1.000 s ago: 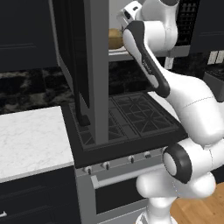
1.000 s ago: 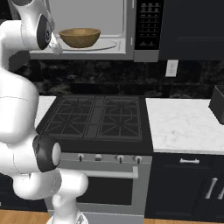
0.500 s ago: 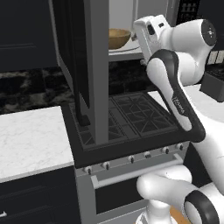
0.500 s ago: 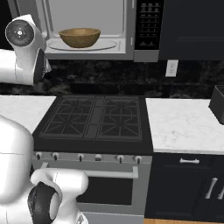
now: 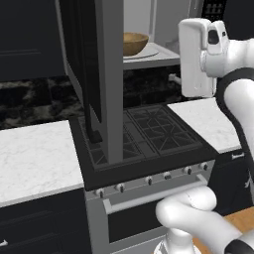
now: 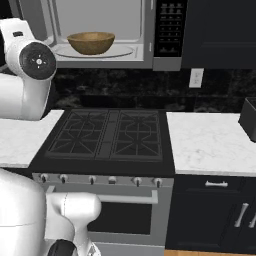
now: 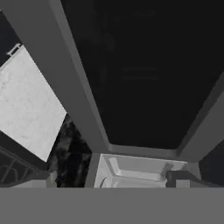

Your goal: Pick the squash from the sink and place it in the bowl. Then pick the bowl and place it in the microwave. Then close the microwave door and press the start button.

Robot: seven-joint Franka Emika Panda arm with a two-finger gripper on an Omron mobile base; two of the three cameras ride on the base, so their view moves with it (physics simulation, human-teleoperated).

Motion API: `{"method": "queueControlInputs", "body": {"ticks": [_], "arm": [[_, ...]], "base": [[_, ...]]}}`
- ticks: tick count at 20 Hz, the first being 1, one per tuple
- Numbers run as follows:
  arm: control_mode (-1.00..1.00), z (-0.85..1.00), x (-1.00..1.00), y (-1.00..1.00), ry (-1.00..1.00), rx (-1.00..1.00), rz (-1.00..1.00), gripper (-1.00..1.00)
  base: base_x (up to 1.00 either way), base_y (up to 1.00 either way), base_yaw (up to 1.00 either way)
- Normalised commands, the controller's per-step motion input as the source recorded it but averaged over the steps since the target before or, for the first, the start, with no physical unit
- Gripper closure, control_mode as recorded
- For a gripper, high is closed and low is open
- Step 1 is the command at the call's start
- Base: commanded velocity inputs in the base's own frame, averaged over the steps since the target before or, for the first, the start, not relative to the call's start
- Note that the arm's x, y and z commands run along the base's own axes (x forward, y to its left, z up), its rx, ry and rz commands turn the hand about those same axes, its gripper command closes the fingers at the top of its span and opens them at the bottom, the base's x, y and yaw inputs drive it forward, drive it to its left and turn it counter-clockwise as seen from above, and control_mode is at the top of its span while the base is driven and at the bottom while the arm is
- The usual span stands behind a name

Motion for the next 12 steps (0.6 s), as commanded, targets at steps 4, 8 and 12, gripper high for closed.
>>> {"method": "queueControlInputs", "body": {"ticks": [4,8,12], "arm": [[-1.00,-0.10,-1.00,0.05,0.00,0.09,0.28,-1.00],[-1.00,-0.15,-1.00,0.31,0.00,0.03,0.18,-1.00],[-1.00,-0.08,-1.00,0.26,0.00,0.03,0.17,-1.00]], "base": [[0.00,0.00,0.00],[0.00,0.00,0.00],[0.00,0.00,0.00]]}}
